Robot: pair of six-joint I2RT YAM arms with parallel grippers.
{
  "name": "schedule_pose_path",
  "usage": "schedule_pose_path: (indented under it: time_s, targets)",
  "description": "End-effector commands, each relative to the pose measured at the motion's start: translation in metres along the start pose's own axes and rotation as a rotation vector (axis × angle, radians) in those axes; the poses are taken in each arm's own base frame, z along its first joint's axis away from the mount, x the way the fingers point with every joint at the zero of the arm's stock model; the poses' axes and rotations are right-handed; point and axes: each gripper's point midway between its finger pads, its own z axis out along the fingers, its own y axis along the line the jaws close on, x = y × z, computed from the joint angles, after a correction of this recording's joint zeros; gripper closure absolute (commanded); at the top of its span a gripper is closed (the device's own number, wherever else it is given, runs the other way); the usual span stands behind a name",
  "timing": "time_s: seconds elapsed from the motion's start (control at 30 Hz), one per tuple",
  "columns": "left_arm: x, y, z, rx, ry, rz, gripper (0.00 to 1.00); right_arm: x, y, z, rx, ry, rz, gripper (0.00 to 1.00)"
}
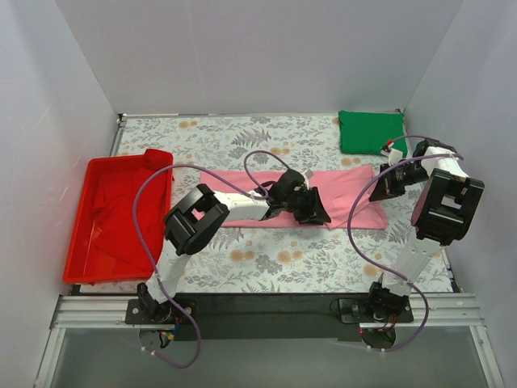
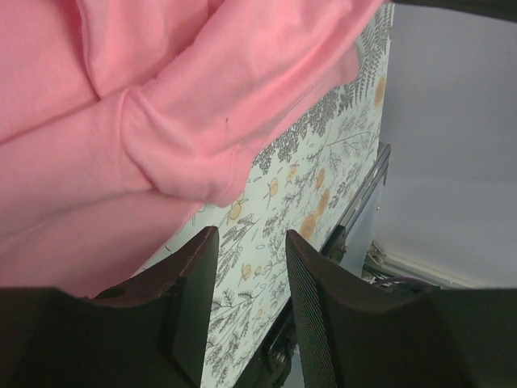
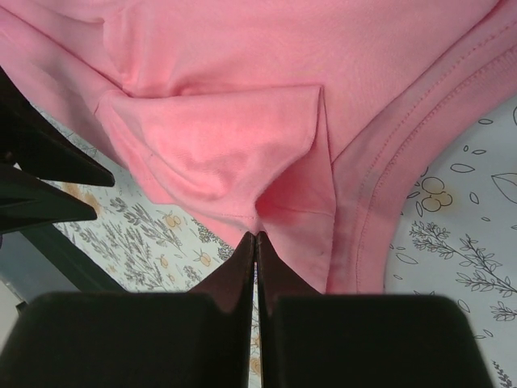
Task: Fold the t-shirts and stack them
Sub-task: Fold the tshirt
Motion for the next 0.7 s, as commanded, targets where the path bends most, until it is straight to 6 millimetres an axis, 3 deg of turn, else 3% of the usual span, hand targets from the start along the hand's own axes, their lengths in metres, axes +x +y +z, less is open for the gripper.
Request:
schedule_pose_path:
  time_s: [0.0, 0.23, 0.67]
  targets:
    - [0.004, -0.018, -0.008, 0.008, -0.012, -0.007, 0.62, -0.006, 0.005, -0.005, -0.022, -0.012, 0.008, 0.99]
    - [0.013, -0.016, 0.009, -0.007, -0.004, -0.015, 0.63, -0.001, 0.005, -0.003, -0.026, -0.003, 0.009, 0.99]
    - [0.015, 0.016, 0.034, -0.085, 0.001, -0.08, 0.64, 0.005, 0.005, -0.002, -0.02, 0.01, -0.009, 0.99]
